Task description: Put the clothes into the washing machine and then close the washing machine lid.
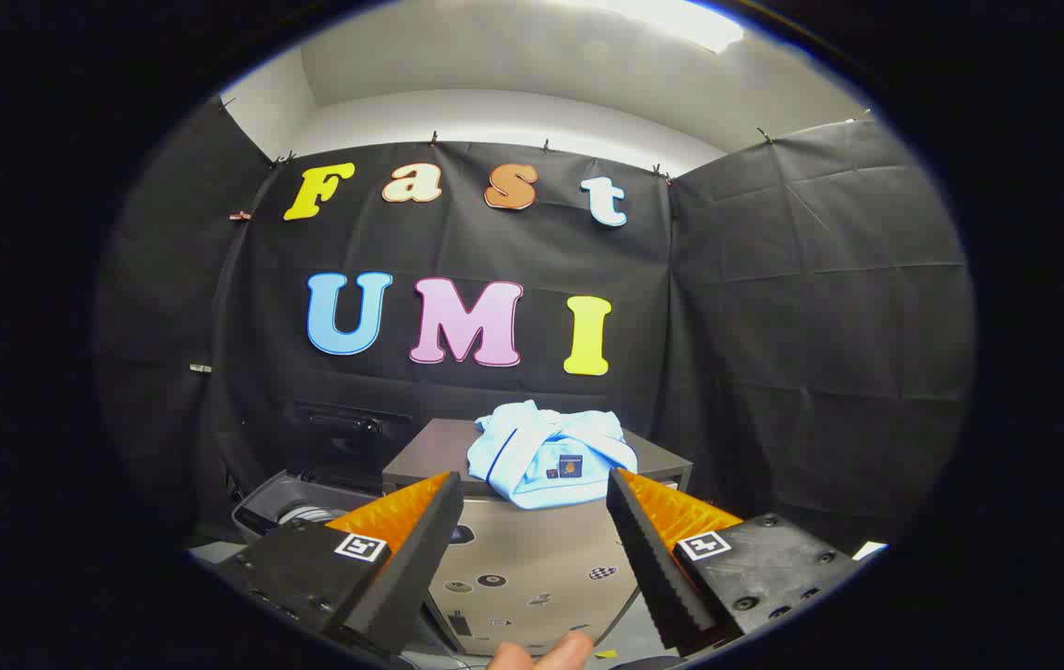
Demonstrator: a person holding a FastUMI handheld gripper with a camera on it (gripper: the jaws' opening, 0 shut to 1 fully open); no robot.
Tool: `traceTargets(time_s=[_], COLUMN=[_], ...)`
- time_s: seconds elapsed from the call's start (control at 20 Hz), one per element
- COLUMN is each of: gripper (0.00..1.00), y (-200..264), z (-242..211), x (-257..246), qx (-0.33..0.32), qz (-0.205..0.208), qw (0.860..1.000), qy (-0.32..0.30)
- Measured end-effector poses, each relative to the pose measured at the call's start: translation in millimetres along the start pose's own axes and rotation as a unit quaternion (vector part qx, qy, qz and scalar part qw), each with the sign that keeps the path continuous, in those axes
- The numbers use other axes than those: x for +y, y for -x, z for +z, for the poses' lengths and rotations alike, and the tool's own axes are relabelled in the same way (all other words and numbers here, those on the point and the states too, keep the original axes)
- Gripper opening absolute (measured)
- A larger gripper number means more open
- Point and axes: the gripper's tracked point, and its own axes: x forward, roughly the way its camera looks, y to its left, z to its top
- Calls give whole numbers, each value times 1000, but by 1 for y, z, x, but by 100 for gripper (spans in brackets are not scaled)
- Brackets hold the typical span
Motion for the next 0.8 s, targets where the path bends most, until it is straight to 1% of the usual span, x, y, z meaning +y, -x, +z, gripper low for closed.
traceTargets(time_s=[0.8], gripper=[97], y=[0], z=[-3], x=[1], qx=[7], qz=[0], qw=[1000], qy=[-4])
